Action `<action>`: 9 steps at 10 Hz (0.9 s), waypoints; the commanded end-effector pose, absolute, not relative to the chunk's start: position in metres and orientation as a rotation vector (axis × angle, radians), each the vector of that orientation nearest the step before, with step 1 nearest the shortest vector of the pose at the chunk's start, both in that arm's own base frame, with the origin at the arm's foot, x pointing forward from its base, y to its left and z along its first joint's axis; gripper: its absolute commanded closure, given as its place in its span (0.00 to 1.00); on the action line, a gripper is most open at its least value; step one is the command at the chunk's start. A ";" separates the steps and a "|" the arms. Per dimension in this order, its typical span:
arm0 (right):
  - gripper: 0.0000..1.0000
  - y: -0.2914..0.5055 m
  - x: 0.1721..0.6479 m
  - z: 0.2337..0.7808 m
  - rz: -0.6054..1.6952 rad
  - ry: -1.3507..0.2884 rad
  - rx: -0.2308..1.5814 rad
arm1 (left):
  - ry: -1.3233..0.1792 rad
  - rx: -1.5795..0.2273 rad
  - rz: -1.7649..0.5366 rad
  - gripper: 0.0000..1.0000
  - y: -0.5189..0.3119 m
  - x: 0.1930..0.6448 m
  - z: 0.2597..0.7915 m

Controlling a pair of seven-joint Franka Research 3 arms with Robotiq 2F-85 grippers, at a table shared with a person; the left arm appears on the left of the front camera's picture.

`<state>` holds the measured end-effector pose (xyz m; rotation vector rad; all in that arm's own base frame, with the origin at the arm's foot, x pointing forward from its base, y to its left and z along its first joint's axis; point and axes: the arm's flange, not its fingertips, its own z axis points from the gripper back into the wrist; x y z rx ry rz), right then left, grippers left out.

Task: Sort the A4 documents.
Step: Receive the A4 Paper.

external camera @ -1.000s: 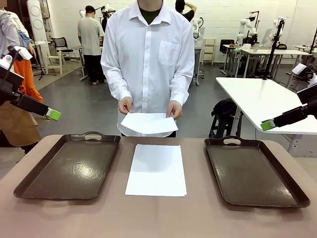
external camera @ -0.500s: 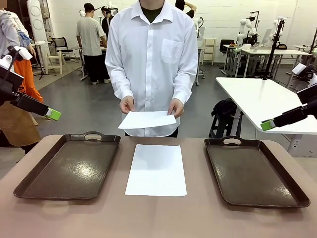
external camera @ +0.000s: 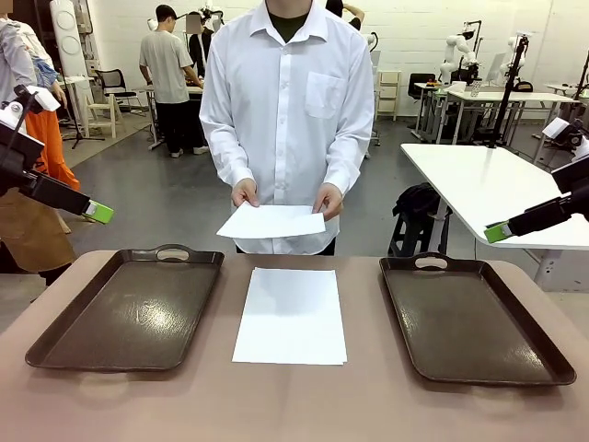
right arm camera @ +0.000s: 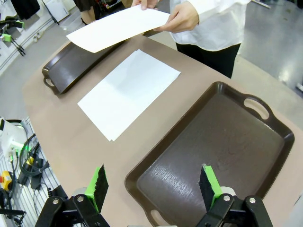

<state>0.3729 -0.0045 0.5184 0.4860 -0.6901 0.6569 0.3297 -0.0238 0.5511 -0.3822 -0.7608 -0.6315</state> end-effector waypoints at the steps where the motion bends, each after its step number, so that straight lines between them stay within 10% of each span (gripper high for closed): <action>1: 0.00 -0.005 0.375 0.516 0.663 -0.692 0.503 | -0.760 -0.387 -0.635 0.00 -0.024 0.330 0.550; 9: 0.00 -0.005 0.375 0.516 0.663 -0.692 0.503 | -0.760 -0.387 -0.635 0.00 -0.024 0.330 0.550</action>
